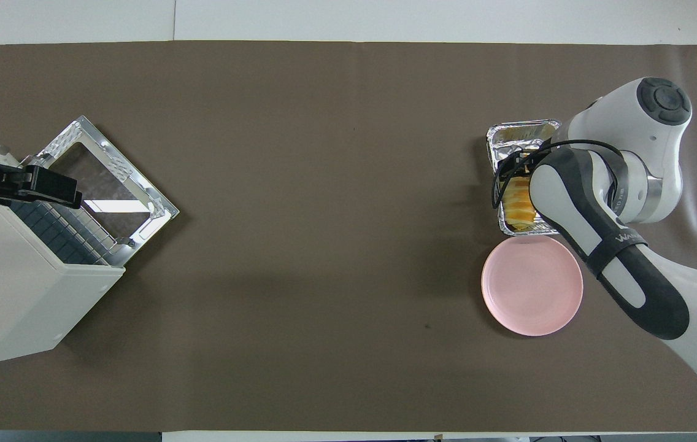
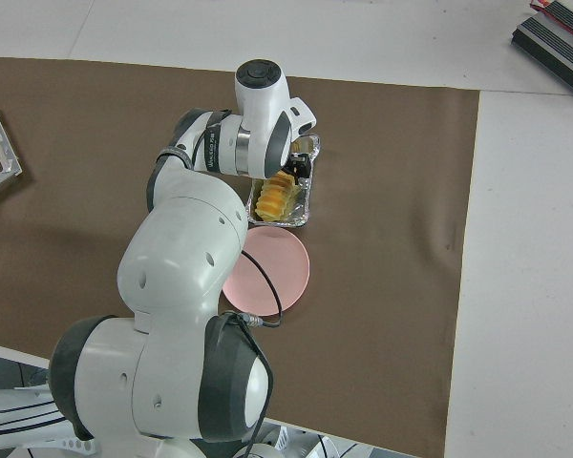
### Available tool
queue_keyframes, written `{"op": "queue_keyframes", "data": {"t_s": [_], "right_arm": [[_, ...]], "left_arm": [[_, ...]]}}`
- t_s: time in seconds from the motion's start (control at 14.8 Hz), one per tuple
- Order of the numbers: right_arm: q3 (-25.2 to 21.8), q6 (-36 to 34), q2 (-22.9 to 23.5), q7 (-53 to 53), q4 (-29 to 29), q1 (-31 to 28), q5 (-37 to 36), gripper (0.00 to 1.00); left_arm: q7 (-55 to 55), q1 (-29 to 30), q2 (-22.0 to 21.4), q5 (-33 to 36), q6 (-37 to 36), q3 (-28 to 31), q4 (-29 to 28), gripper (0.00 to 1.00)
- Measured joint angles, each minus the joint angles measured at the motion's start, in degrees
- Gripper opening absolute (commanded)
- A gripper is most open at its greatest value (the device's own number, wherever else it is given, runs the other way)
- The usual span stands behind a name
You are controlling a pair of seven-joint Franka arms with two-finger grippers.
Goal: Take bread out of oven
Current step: 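Grasp the stack of bread slices in the tray with the right gripper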
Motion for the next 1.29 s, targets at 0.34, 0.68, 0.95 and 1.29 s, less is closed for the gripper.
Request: {"op": "queue_keyframes", "data": {"t_s": [0.34, 0.68, 0.95, 1.29], "right_arm": [[0.0, 0.0, -0.1, 0.0, -0.3, 0.0, 0.0, 0.44], [0.0, 0.0, -0.2, -0.4, -0.4, 0.0, 0.0, 0.00], [0.0, 0.0, -0.3, -2.8, -0.1, -0.2, -0.1, 0.00], [-0.1, -11.3, -0.9, -3.5, 8.3, -1.1, -0.1, 0.00]], "left_arm": [[0.0, 0.0, 0.0, 0.0, 0.0, 0.0, 0.0, 1.00], [0.0, 0.0, 0.0, 0.0, 0.0, 0.0, 0.0, 1.00], [0.0, 0.0, 0.0, 0.0, 0.0, 0.0, 0.0, 1.00], [0.0, 0.0, 0.0, 0.0, 0.0, 0.0, 0.0, 1.00]]}}
